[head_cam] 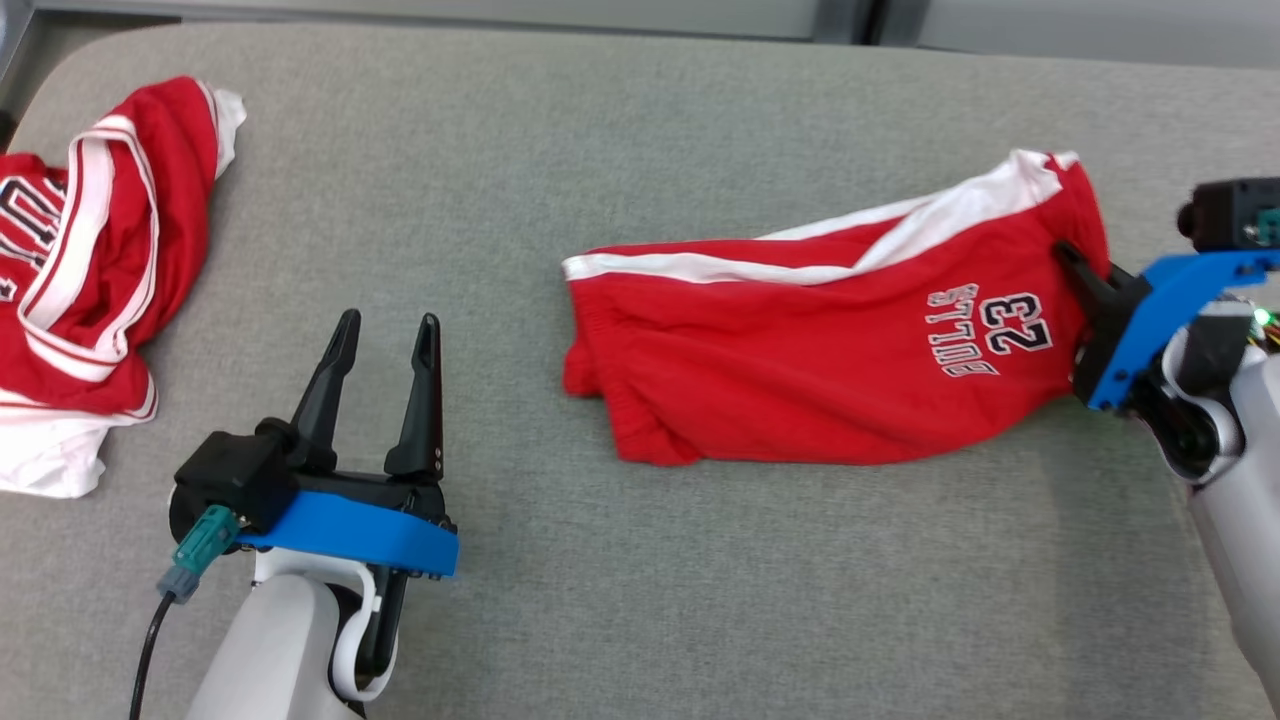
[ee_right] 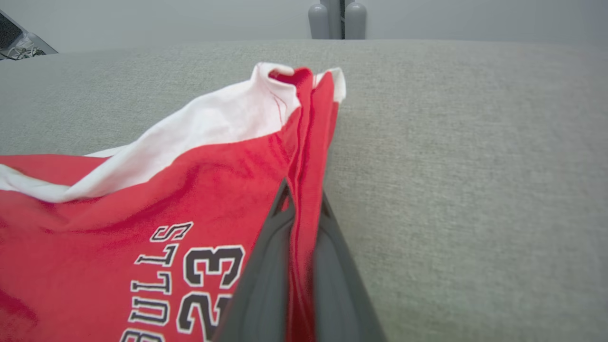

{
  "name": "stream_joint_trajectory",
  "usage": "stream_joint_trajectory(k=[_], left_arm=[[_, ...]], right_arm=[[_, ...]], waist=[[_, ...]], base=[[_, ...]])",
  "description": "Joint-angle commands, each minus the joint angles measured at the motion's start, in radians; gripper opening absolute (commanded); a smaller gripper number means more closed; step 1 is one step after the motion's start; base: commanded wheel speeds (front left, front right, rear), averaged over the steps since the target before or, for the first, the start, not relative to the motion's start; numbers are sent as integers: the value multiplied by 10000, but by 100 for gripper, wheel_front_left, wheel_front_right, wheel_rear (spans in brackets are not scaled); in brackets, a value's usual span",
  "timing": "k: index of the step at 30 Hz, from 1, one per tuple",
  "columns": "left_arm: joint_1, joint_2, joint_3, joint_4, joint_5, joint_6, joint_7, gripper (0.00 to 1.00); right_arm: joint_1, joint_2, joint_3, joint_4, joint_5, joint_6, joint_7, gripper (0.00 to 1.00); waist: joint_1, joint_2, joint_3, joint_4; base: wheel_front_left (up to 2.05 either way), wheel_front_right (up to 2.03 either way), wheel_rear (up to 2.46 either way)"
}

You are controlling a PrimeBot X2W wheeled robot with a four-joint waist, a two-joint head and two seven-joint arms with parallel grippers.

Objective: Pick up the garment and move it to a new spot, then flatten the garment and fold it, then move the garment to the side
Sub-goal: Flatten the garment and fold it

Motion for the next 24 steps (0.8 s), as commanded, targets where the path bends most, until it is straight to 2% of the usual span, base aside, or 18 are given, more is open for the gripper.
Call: stream_joint_trajectory(k=[1,5,11,19,24], left_arm=[[165,66,8,44,-21,-11,-46,100],[279,116,-13,94,-32,-12,-47,100],[295,177,43,165,-8,-11,-46,100],[145,124,174,405,159,10,-48,100],[328,87,463,506,293,97,-48,100]], right_arm=[[384,-146,-211,-122,-142,3,-108,0],[1010,-379,-986,-313,-609,3,-112,0],[1442,-237,-1985,-628,-1326,3,13,0],[1692,715,-2782,-1641,-2471,3,752,0],[1568,1666,-2579,-2425,-3015,3,1338,0]], waist=[[0,0,-396,-356],[0,0,-739,-632],[0,0,-940,-878],[0,0,-1133,-828],[0,0,-1265,-647]], base=[[0,0,0],[0,0,0],[0,0,0],[0,0,0],[0,0,0]])
